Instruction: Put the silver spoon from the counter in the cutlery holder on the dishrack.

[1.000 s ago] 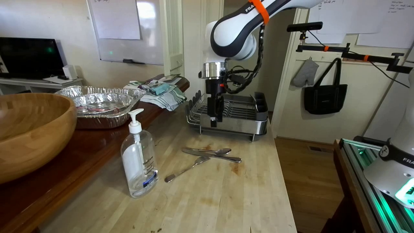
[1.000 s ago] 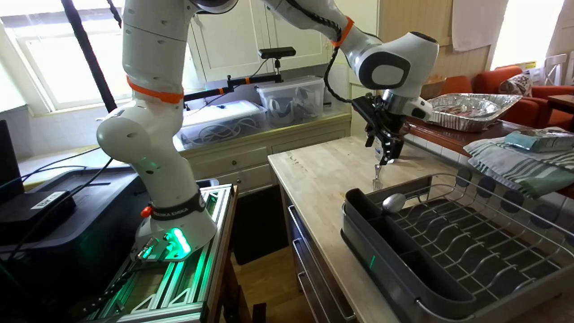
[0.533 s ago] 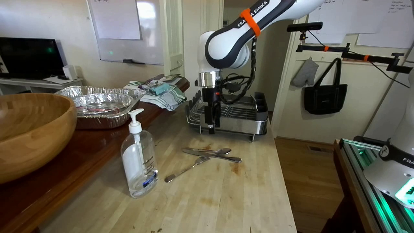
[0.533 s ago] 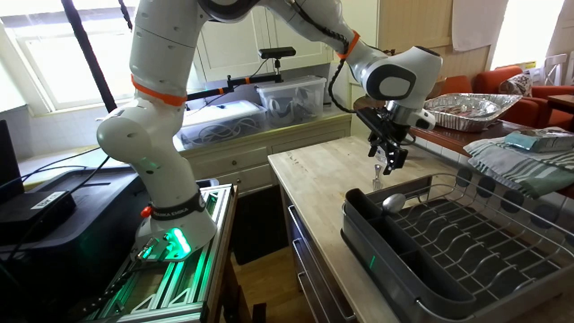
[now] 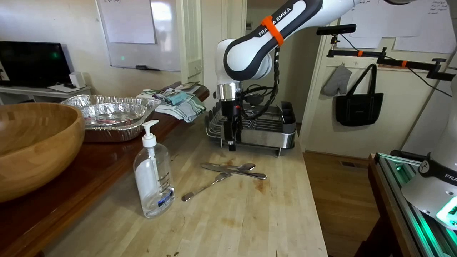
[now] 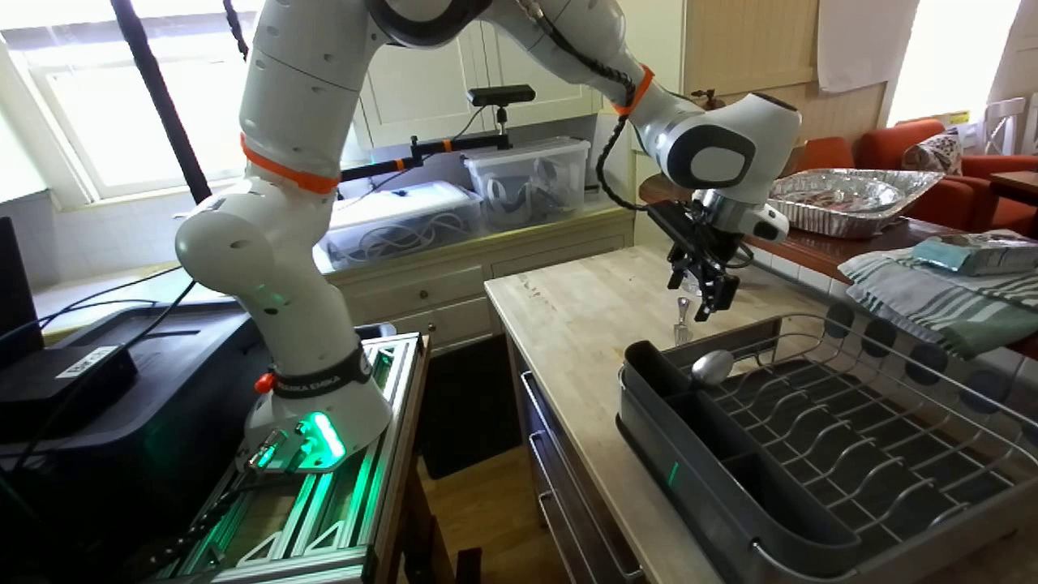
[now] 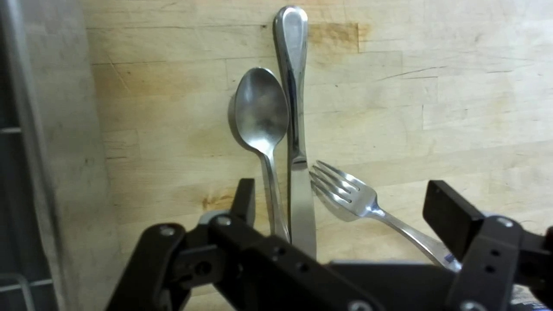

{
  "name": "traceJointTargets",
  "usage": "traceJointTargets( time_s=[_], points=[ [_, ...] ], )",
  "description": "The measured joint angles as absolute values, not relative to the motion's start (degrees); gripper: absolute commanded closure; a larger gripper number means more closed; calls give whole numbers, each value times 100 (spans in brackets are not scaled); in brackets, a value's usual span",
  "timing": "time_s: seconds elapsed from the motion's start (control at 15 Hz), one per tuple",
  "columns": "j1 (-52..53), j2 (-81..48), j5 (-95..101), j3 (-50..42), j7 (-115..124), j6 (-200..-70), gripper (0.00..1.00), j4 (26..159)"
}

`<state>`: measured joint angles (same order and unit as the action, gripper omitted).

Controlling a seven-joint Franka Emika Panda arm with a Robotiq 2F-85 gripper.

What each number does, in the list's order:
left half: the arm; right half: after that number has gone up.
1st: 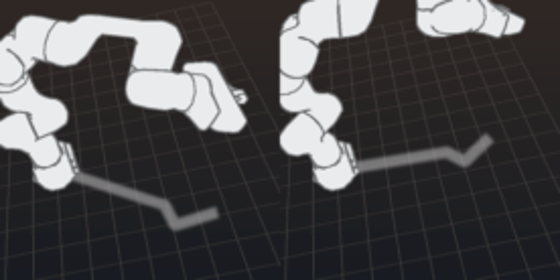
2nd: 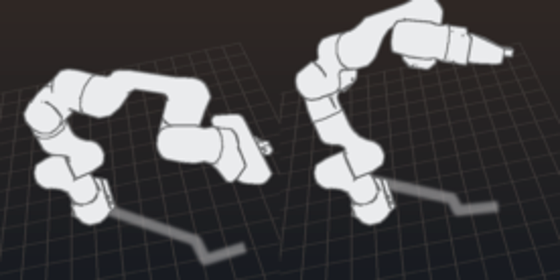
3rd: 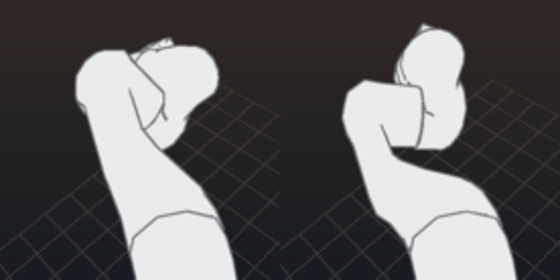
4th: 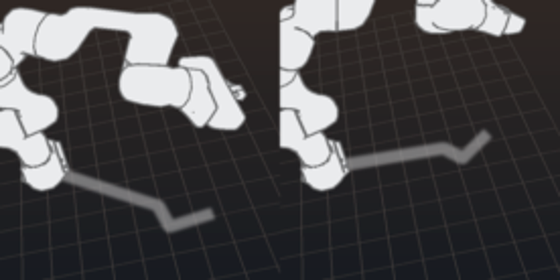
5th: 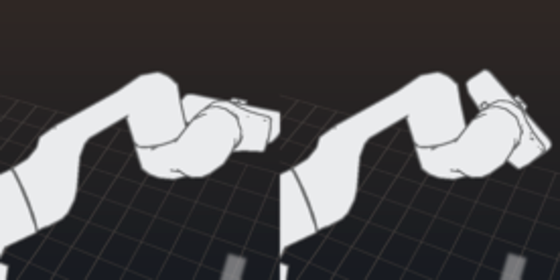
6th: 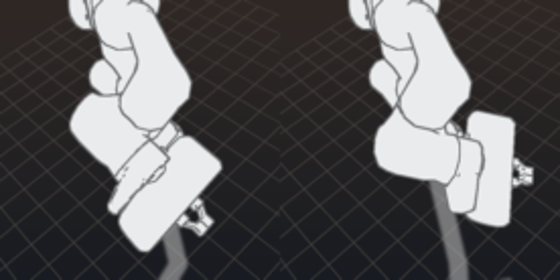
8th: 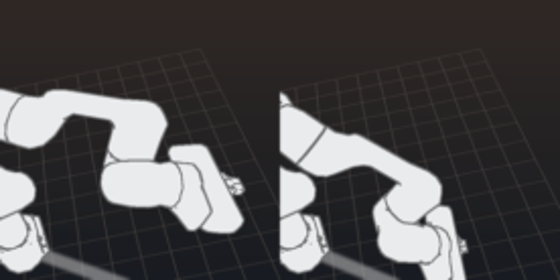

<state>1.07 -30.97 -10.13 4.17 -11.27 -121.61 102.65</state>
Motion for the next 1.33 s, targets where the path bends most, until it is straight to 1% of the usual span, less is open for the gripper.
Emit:
traceJointTargets(
  time_s=[0.93,1.33],
  points=[
    [300,-3560,-441,345,-350,-11977,0,10263],
    [384,-3783,-87,311,-379,-12314,0,10161]
  ],
)
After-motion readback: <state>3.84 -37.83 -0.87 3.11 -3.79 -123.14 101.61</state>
